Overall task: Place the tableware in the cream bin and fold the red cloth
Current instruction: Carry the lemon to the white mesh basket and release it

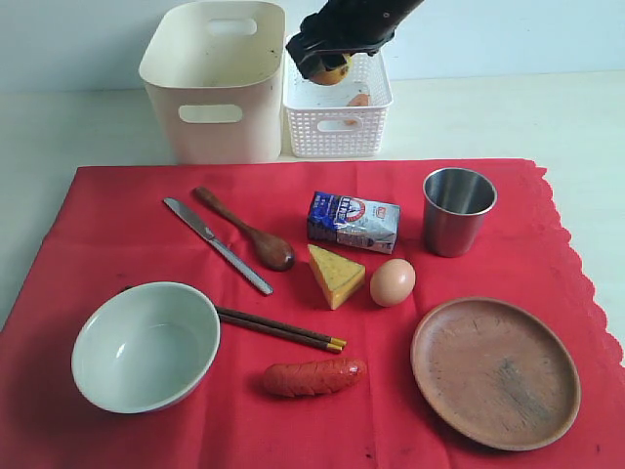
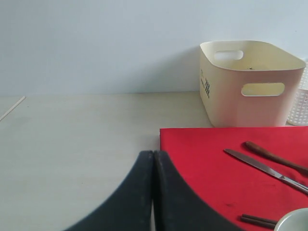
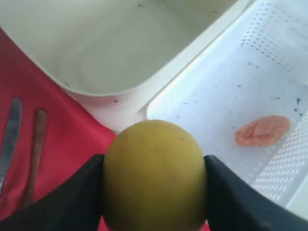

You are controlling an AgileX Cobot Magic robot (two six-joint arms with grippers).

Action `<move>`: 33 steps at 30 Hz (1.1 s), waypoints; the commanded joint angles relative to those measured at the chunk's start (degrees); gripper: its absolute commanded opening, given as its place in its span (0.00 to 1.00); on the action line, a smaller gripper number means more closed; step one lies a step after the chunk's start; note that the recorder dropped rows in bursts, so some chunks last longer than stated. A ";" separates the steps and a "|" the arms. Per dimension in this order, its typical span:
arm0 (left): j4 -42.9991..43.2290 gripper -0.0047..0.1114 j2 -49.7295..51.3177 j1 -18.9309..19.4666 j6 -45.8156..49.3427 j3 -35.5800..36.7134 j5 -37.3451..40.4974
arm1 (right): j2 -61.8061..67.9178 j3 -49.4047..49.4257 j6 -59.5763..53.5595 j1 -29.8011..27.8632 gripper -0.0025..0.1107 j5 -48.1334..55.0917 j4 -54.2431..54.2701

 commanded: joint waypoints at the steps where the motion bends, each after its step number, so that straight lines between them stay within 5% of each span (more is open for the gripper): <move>1: 0.08 0.04 -0.36 0.14 -0.21 -0.14 -0.07 | 2.22 -0.26 0.83 -1.44 0.02 -2.84 -1.12; 14: 0.08 0.04 -0.36 0.14 -0.21 -0.14 -0.07 | 9.18 -0.26 13.12 -1.44 0.05 -19.48 -3.15; 27: 0.08 0.04 -0.36 0.14 -0.21 -0.14 -0.07 | 11.10 -0.26 13.68 -1.44 0.40 -22.49 -3.29; 33: 0.08 0.04 -0.36 0.14 -0.21 -0.14 -0.07 | 12.90 -0.26 13.68 -1.32 0.65 -25.44 -3.29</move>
